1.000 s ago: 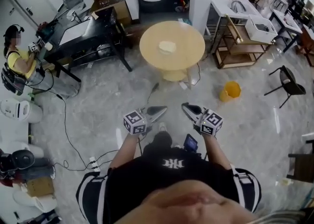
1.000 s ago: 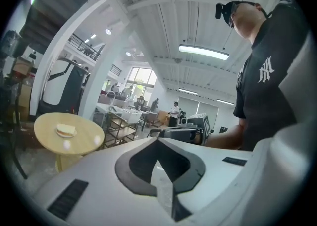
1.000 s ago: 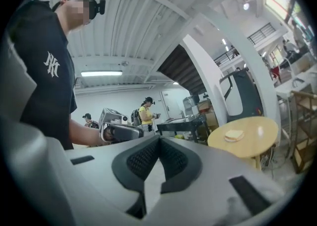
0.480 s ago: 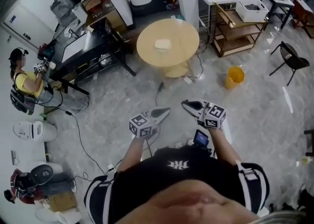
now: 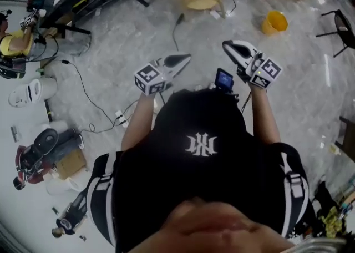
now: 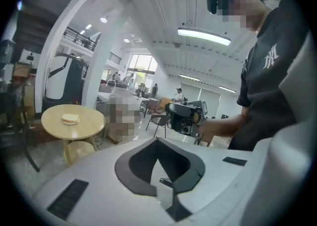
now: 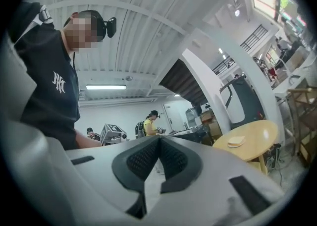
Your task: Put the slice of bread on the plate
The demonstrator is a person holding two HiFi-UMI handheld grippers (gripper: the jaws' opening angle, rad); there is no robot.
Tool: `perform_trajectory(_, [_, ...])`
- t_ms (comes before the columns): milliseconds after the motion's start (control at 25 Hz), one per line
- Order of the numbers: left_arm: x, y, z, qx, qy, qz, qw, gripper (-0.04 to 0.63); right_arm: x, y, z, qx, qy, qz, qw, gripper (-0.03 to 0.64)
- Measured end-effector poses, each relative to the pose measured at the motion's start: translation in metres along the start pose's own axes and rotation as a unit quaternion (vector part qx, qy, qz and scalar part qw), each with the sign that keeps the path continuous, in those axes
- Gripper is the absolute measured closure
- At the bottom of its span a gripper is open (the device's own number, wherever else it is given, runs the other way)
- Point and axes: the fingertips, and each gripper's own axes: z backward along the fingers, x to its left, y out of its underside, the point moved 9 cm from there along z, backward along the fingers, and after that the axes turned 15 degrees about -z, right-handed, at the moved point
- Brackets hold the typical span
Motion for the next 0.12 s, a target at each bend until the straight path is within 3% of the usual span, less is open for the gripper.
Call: perform_trajectory(120, [0.034, 0.003, -0.008, -0.028, -0.026, 0.005, 0.9992, 0.588, -0.037, -0.013, 0.011, -0.029, 0.029, 0.016, 0.999, 0.620])
